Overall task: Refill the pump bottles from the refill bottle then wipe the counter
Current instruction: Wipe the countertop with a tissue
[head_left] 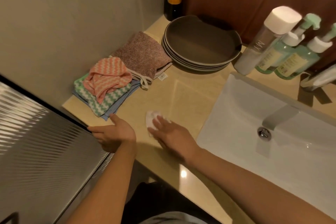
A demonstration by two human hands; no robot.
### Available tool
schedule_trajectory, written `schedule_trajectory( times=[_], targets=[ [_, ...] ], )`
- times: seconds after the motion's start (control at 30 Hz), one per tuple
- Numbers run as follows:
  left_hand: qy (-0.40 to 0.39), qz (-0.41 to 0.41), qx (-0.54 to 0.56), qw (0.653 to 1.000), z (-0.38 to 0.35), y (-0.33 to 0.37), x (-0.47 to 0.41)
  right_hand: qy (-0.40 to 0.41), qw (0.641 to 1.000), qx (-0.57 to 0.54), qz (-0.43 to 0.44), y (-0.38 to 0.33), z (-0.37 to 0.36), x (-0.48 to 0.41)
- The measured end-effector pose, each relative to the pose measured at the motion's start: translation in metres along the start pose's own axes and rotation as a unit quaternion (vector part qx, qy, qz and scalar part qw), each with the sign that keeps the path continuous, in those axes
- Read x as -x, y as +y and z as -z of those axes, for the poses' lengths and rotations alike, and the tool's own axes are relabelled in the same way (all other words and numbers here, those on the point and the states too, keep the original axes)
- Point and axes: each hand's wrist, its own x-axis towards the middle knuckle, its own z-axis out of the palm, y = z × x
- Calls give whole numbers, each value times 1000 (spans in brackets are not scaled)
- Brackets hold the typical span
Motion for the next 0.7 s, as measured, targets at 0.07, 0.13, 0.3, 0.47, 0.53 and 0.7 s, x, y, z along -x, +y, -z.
schedule_trajectory(
  times=[0.07, 0.13, 0.3, 0.47, 0.53, 0.7],
  targets=[
    [0, 0, 1, 1000, 0, 0, 1, -55, 992, -49, 102, 12, 8, 17],
    [-1, -1, -2, 1000, 0, 0, 1, -86, 985, -55, 143, 36, 20, 30],
    [-8, -1, -6, 1000, 1, 0, 0, -97, 995, -11, 22, 111, 54, 36],
    [-16, 3, -6, 1000, 2, 2, 0, -7, 943, 16, -333, 157, 68, 27],
    [-20, 5, 0, 1000, 3, 2, 0, 15, 925, 19, -379, 144, 63, 14],
    [-25, 6, 4, 1000, 3, 2, -1, 36, 948, -15, -317, 92, 38, 11]
  ],
)
